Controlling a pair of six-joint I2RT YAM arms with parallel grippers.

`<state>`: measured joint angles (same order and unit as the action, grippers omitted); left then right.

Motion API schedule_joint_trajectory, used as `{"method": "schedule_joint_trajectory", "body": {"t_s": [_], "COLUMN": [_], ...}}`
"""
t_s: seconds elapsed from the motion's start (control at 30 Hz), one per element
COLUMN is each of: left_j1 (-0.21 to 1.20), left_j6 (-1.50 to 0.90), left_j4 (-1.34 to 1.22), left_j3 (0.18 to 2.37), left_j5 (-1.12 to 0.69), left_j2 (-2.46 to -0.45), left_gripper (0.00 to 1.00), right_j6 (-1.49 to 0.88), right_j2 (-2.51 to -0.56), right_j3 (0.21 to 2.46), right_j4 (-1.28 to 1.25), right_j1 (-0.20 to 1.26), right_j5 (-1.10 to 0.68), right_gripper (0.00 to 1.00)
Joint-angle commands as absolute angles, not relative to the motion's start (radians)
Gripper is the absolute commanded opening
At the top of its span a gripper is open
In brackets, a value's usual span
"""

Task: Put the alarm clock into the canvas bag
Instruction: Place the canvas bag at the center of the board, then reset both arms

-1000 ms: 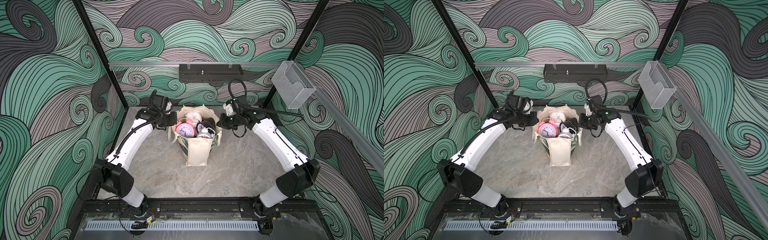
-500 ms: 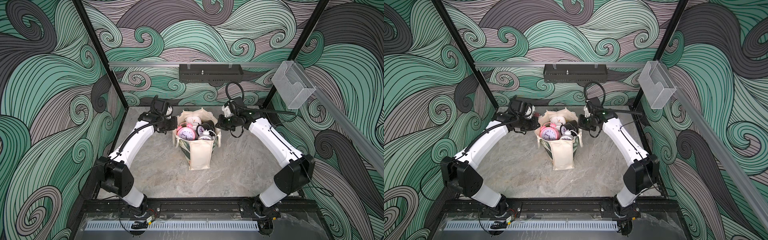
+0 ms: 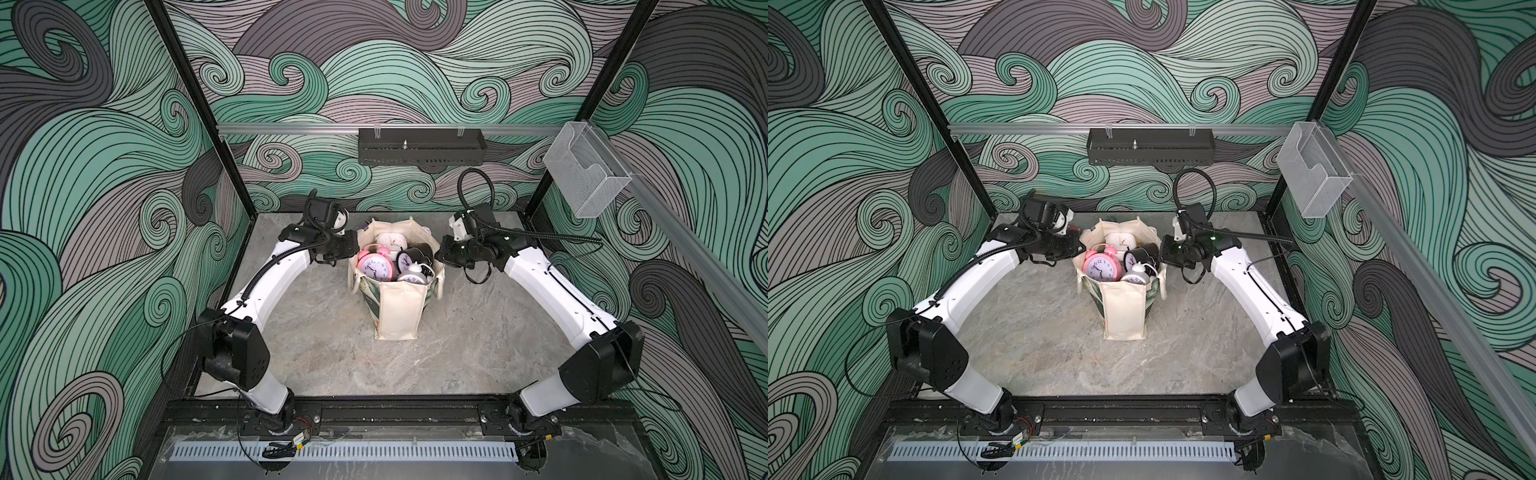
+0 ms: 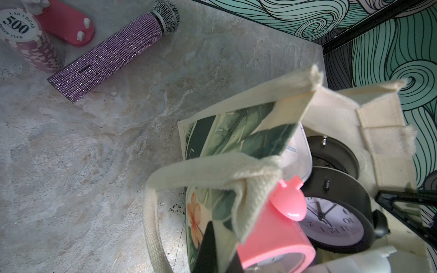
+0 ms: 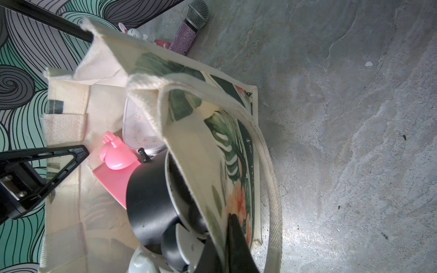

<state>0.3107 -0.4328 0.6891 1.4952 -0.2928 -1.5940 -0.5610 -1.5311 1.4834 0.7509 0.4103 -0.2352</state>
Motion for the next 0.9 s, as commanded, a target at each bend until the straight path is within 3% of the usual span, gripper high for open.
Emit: {"method": "schedule_joint_trajectory", "body": {"t_s": [0.0, 0.07, 0.17, 0.23, 0.3, 0.63, 0.87], "left_j1": [0.302, 0.302, 0.301, 0.301, 0.299, 0.251, 0.217], "left_j6": [-0.443, -0.439, -0.421, -0.402, -0.399, -0.551, -0.582], "left_j4": [0.617, 0.618, 0.633, 0.654, 0.675, 0.788, 0.744], "left_j3": [1.517, 1.52, 1.544, 1.576, 1.61, 1.639, 1.308], "left_j5": [-0.295, -0.29, -0.262, -0.241, -0.225, -0.24, 0.009], "left_j2": [-1.577, -1.567, -1.547, -1.534, -1.524, -1.369, -1.128], "left_gripper": [0.19, 0.35, 0.65, 0.97, 0.99, 0.99, 0.99], "right_j6": [-0.568, -0.563, -0.56, -0.553, -0.543, -0.483, -0.453], "right_j2": [-1.477, -1.475, -1.463, -1.452, -1.438, -1.251, -1.055], "right_j3": [1.485, 1.489, 1.497, 1.509, 1.528, 1.523, 1.31], "right_j4": [0.695, 0.695, 0.697, 0.705, 0.722, 0.859, 0.831], "right_j1": [0.405, 0.403, 0.396, 0.388, 0.377, 0.205, 0.171], "right_j5": [-0.213, -0.213, -0.212, -0.209, -0.198, -0.15, -0.073], "right_gripper": [0.23, 0.34, 0.62, 0.82, 0.99, 1.0, 1.0]}}
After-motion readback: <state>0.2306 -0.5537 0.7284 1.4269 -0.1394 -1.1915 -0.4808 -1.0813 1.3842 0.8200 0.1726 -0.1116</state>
